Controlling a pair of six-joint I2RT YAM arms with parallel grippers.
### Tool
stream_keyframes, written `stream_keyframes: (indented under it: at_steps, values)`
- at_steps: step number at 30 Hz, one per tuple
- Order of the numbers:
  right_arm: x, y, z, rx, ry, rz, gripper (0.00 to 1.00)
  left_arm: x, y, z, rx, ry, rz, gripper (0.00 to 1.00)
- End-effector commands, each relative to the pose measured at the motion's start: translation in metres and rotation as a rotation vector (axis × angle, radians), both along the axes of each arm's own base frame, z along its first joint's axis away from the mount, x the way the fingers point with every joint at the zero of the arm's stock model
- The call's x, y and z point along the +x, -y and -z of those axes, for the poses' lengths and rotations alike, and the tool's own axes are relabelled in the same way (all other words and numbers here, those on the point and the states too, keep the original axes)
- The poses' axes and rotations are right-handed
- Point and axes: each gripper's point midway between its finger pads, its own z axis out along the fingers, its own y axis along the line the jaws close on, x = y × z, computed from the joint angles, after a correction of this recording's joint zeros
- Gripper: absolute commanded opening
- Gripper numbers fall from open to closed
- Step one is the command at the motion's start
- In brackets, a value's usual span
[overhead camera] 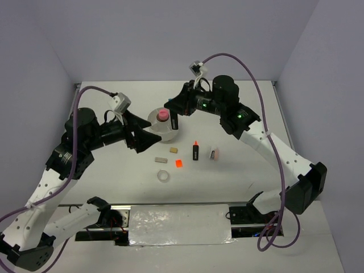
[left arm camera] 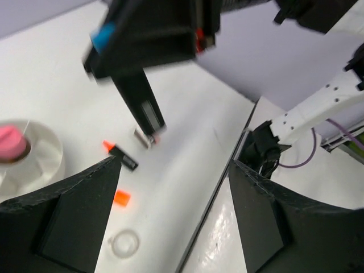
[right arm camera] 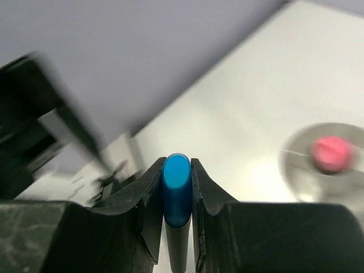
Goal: Sort the stationery into containers
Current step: Place the pen in the storage box.
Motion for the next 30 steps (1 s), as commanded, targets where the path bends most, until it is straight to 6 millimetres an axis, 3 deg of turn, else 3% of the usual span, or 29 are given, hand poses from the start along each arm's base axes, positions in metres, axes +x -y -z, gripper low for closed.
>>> stream_keyframes:
  at_steps: [1, 2, 3, 4, 6, 9, 12, 15, 16, 20, 30]
  values:
    - [0.072, 0.031, 0.024, -0.123, 0.051, 0.384, 0.00, 0.000, -0.023, 0.017, 0.083, -0.005, -0.114, 0.90]
    - [0.087, 0.038, 0.037, -0.150, 0.039, 0.462, 0.00, 0.001, -0.031, 0.018, 0.098, -0.001, -0.156, 0.91]
    - [0.104, 0.042, 0.062, -0.191, 0.000, 0.535, 0.00, -0.002, -0.035, 0.021, 0.117, -0.023, -0.172, 0.92]
    - [0.124, 0.060, 0.073, -0.223, -0.010, 0.680, 0.00, -0.004, -0.038, 0.021, 0.121, -0.029, -0.182, 0.94]
    - [0.145, 0.063, 0.096, -0.243, -0.044, 0.773, 0.00, -0.010, -0.043, 0.025, 0.137, -0.061, -0.191, 0.99]
    - [0.169, 0.069, 0.096, -0.230, -0.041, 0.888, 0.00, -0.018, -0.046, 0.027, 0.127, -0.080, -0.193, 0.99]
    - [0.194, 0.073, 0.118, -0.260, -0.068, 0.985, 0.00, -0.022, -0.053, 0.030, 0.128, -0.087, -0.223, 0.99]
    - [0.205, 0.070, 0.123, -0.263, -0.083, 1.020, 0.00, -0.022, -0.056, 0.028, 0.125, -0.087, -0.246, 0.99]
    - [0.210, 0.067, 0.136, -0.280, -0.097, 1.023, 0.00, -0.023, -0.057, 0.028, 0.125, -0.087, -0.247, 0.99]
    - [0.220, 0.059, 0.151, -0.280, -0.131, 1.031, 0.00, -0.025, -0.059, 0.028, 0.136, -0.094, -0.251, 0.99]
    - [0.213, 0.042, 0.187, -0.284, -0.185, 1.002, 0.01, -0.027, -0.061, 0.030, 0.163, -0.086, -0.244, 0.99]
